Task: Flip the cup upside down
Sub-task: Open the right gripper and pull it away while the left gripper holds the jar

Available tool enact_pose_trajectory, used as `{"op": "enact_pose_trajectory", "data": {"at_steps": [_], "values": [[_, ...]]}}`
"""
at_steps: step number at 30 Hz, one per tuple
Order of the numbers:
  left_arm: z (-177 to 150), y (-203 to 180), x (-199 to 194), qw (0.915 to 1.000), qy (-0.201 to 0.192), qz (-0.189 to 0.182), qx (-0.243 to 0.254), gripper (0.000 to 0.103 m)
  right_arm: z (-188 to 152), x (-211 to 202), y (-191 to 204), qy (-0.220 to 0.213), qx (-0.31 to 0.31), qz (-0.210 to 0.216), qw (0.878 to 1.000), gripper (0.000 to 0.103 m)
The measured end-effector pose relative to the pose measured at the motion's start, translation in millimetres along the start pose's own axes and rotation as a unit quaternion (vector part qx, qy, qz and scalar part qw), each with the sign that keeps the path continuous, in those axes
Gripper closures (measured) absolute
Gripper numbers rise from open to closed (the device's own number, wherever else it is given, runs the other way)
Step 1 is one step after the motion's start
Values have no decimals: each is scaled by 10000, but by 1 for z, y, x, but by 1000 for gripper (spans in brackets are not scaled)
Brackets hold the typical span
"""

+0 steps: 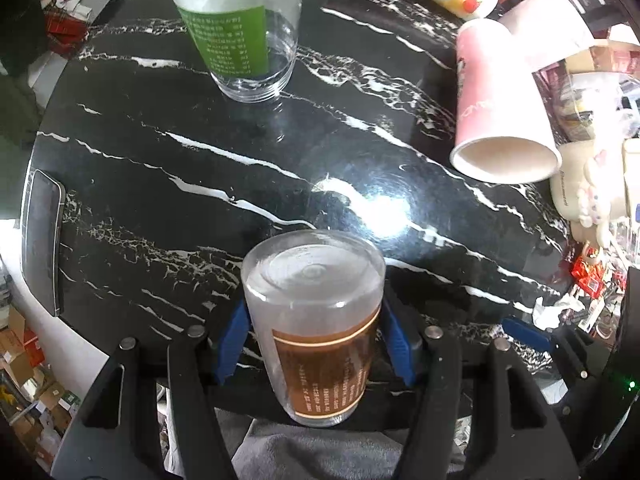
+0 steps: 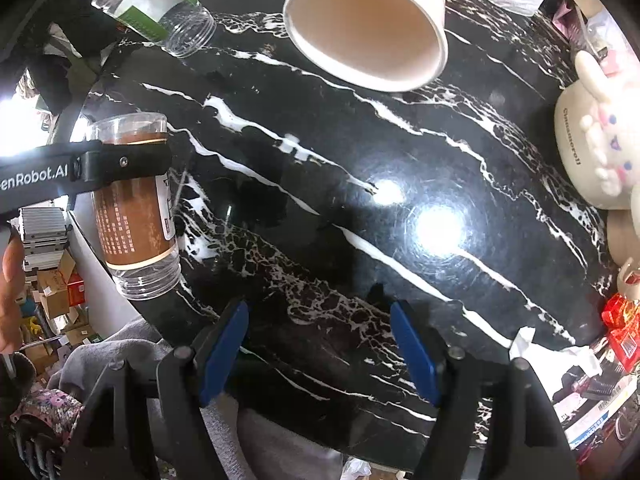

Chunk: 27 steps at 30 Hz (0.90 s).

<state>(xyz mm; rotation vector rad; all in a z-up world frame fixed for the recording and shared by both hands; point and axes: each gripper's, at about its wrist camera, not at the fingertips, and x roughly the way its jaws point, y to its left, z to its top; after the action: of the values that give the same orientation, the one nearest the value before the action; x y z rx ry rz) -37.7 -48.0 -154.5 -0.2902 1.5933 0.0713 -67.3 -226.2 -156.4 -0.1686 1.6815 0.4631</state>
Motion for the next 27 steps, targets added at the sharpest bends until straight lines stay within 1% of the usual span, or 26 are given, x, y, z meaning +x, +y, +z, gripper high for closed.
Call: {"op": "enact_pose_trajectory", "data": {"at_steps": [4,8,13,15,17,21,22,25,27], "values": [[-5,0,-17,9999,-108,24,66,45,-3,-7,2,-71,8,3,10000,29],[-6,-3,-36,9994,-316,-27,151,45,-4,-17,4,-152,23,3,9999,29],[-7,-6,-70,9958,-868,37,278,45,-9,-26,3,-238,26,14,9997,29],[-8,-9,-83,9918,-1230,106,321,45,-11,-28,3,-258,25,29,9997,29],[-12,-12,-93,9855,-1648,156,372,45,-12,-29,2,-274,16,37,9996,29],[-16,-14,-109,9692,-2408,222,474,45,-13,-29,2,-282,3,-7,9996,29],[-16,-13,-109,9661,-2522,241,488,45,-13,-29,2,-270,1,-27,9996,29],[-16,-9,-100,9609,-2732,159,416,45,-11,-27,2,-256,-10,-68,9996,29],[-17,-5,-92,9563,-2893,202,359,45,-10,-24,5,-254,-18,-77,9996,29]]}}
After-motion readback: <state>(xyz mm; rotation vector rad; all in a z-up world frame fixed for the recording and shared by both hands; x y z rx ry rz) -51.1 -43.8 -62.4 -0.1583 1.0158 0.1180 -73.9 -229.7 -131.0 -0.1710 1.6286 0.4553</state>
